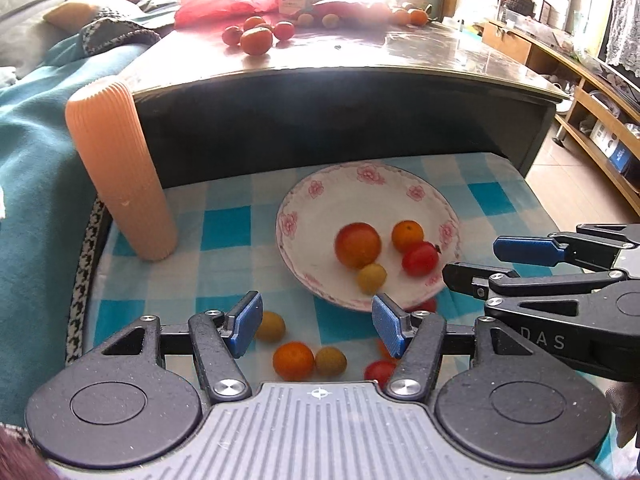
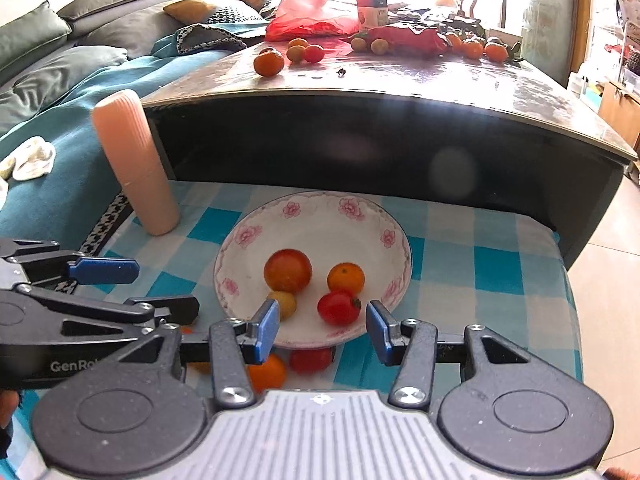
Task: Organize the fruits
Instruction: 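Withdraw both open tools from the bowl toward the remaining fruits, then grasp a red cherry tomato with the right tool while the left tool grasps a mandarin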
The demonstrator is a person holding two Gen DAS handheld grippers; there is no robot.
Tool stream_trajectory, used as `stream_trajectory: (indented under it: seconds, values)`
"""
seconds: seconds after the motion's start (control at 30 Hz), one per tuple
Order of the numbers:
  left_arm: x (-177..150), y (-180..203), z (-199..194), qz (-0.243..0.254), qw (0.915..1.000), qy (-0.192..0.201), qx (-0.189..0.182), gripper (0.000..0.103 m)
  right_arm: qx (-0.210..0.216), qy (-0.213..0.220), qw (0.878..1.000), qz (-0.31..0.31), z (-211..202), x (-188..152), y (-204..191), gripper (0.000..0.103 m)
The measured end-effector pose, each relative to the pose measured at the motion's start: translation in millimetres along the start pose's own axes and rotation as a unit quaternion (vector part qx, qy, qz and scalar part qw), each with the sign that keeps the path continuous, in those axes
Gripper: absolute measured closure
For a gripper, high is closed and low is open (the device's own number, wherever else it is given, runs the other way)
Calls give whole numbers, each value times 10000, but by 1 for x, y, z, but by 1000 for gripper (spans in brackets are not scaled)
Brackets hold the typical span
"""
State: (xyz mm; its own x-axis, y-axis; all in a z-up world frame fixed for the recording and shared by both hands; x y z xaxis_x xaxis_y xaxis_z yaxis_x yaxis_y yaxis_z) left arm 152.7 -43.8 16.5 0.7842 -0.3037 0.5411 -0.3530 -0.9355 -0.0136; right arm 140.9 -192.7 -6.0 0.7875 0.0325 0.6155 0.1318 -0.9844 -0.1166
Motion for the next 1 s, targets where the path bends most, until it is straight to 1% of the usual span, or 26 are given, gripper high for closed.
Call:
stream_trajectory:
  seconds: [0.3,0.53,0.6,0.77,0.83,1.0]
  values:
    - [-16,2,-8,116,9998,-132,-13,35,-3,-184,9998,-5,-6,-16,-9,43]
    - [-24,-3,-11,51,9996,-263,-46,35,88,-240,9997,-22,-10,-23,-15,43]
    - [-28,-6,-11,-13,9993,-352,-85,35,109,-259,9996,-51,-10,-25,-18,43]
    - [-38,-22,1,-364,9955,-777,-408,30,250,-378,9989,-154,-4,-30,-26,43]
    - [-41,-28,6,-409,9949,-860,-345,30,307,-481,9982,-168,1,-32,-28,43]
    - [-43,-47,17,-670,9921,-1016,-303,31,282,-709,9969,-194,18,-40,-28,43]
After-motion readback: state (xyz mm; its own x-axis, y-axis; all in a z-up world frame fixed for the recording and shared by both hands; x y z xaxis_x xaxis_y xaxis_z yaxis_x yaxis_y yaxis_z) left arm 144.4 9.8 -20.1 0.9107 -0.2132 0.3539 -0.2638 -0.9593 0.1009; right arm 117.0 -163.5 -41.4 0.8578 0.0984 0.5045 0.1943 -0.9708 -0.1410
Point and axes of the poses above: each gripper's, at about its wrist camera, not at the fingertips, and z roughly the way its jaws point, y to its right, x to its top, the point moved 4 cm from there along z, roughly the way its jaws point, and after that the axes turned 7 degrees about -y, right-handed, at the moved point
